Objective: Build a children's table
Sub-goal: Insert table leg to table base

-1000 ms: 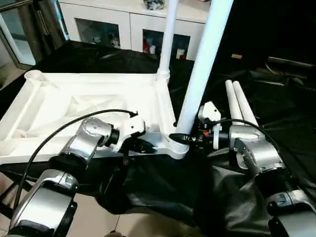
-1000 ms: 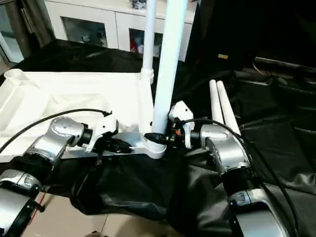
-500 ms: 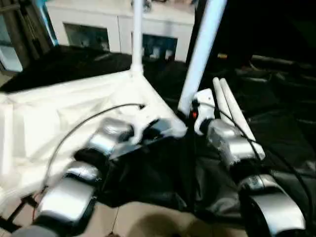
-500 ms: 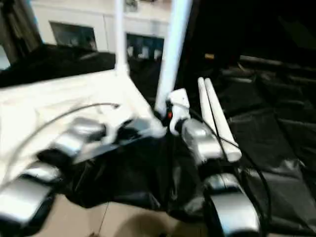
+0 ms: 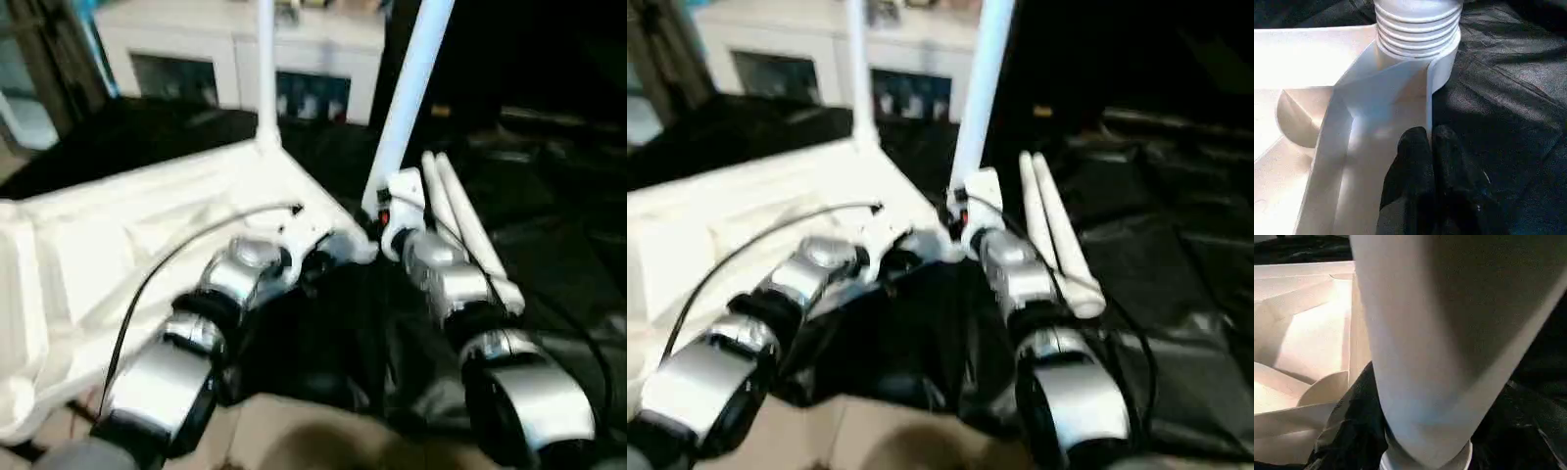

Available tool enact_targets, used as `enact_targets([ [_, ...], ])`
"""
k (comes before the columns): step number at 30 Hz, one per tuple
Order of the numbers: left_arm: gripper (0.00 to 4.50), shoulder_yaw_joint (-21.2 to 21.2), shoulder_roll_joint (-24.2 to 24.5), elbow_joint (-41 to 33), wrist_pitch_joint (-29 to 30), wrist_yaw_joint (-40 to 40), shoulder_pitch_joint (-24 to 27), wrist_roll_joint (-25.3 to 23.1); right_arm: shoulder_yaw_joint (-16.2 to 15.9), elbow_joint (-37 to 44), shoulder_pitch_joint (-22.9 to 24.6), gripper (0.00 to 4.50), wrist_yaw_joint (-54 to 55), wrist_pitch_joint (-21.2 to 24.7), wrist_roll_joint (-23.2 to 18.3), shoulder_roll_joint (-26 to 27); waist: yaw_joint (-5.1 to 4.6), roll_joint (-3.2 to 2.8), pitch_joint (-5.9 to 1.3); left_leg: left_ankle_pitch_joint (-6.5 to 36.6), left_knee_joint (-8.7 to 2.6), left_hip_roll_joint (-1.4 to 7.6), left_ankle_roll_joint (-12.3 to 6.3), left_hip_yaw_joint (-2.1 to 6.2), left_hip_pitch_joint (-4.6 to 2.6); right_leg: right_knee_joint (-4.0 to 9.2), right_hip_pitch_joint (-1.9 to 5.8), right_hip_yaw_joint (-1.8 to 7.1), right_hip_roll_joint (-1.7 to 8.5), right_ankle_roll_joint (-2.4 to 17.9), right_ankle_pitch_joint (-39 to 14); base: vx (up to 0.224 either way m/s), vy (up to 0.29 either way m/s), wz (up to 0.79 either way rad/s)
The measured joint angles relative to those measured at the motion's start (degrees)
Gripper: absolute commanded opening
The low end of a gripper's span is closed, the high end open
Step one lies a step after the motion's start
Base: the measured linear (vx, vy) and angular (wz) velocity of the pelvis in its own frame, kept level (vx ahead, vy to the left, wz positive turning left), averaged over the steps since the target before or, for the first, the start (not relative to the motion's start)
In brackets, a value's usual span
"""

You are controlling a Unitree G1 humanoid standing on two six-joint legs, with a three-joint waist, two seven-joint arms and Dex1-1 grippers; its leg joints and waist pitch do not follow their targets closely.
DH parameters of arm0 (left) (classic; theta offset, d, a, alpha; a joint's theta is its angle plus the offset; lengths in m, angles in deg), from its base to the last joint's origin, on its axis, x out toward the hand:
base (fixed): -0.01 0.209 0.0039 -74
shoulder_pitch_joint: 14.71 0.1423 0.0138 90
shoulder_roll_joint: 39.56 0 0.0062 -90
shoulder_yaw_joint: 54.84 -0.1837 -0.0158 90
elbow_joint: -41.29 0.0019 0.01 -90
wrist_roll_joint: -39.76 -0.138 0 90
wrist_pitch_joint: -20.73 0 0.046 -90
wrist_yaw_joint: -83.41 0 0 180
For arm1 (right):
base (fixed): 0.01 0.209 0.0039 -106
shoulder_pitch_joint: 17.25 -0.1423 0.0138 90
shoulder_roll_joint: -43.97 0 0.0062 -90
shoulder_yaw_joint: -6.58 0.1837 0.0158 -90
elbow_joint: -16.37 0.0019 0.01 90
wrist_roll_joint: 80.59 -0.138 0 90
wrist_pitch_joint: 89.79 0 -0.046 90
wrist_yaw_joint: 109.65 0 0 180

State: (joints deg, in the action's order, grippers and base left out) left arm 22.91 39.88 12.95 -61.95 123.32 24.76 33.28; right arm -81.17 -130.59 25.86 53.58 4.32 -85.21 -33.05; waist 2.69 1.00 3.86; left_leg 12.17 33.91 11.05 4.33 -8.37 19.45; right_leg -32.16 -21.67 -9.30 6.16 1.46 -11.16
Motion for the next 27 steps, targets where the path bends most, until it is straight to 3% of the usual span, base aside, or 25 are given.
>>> enact_targets([
  [3,0.00,0.02,-0.09,0.50,-0.40,0.00,-0.04,0.02,0.00,-0.33,-0.18,1.87,-0.02,0.00,0.38,0.01,-0.71,0.01,0.00,0.00,0.03,-0.12,-0.01,-0.56,-0.14,0.01,0.05,0.65,0.07,0.03,0.02,0.000,0.000,0.00],
  [7,0.00,0.03,0.12,0.71,-0.71,0.00,-0.04,0.02,0.01,-1.45,-0.94,1.87,-0.77,0.00,0.80,0.01,-0.91,0.02,0.00,0.01,0.04,-0.15,-0.01,-0.69,-0.24,0.22,0.11,0.65,0.14,0.02,0.01,0.000,0.000,0.00],
  [8,0.00,0.03,0.15,0.72,-0.73,0.01,-0.04,0.02,0.04,-1.45,-0.95,2.43,-0.88,-0.01,0.80,0.01,-0.90,0.02,0.00,0.01,0.04,-0.15,-0.02,-0.69,-0.27,0.24,0.11,0.63,0.14,0.01,0.01,0.000,0.000,0.00],
  [12,0.00,0.06,1.05,0.71,-1.37,0.35,-0.03,-0.02,0.26,-1.94,-0.43,2.65,-2.98,0.15,0.49,0.39,-1.19,-0.04,0.05,0.02,0.03,-0.12,-0.02,-0.65,-0.26,0.25,-0.06,0.49,0.14,0.01,0.00,0.000,0.000,0.00],
  [13,0.00,0.09,1.32,0.71,-1.49,0.52,-0.03,-0.02,0.28,-1.96,-0.42,2.95,-3.39,0.15,0.47,0.39,-1.27,-0.07,0.07,0.02,0.03,-0.12,-0.02,-0.60,-0.25,0.28,-0.09,0.43,0.14,0.01,0.00,0.000,0.000,0.00],
  [16,0.00,0.10,1.89,0.49,-1.76,1.53,0.08,-0.02,0.60,-1.91,-0.43,3.02,-5.32,0.15,0.01,0.38,-1.54,-0.13,0.11,0.02,-0.02,-0.09,-0.01,-0.57,-0.27,0.37,-0.13,0.34,0.13,0.01,0.00,0.000,0.000,0.00],
  [23,0.00,-0.01,3.61,-1.81,-2.89,4.82,1.20,0.02,0.67,-1.59,-0.14,3.76,-9.20,0.15,-0.23,-0.60,-2.17,-0.23,0.19,0.02,-0.08,-0.09,-0.01,-0.66,0.04,0.29,-0.34,0.53,0.12,0.10,0.06,0.000,0.000,0.00],
  [27,0.00,-0.04,4.00,-2.60,-3.33,5.82,1.47,0.03,0.67,-1.28,-0.14,3.76,-10.80,0.15,-0.42,-0.90,-2.11,-0.22,0.19,0.01,-0.03,-0.07,-0.02,-0.93,0.04,0.05,-0.41,0.80,0.13,0.81,0.73,0.014,-0.002,0.01],
])
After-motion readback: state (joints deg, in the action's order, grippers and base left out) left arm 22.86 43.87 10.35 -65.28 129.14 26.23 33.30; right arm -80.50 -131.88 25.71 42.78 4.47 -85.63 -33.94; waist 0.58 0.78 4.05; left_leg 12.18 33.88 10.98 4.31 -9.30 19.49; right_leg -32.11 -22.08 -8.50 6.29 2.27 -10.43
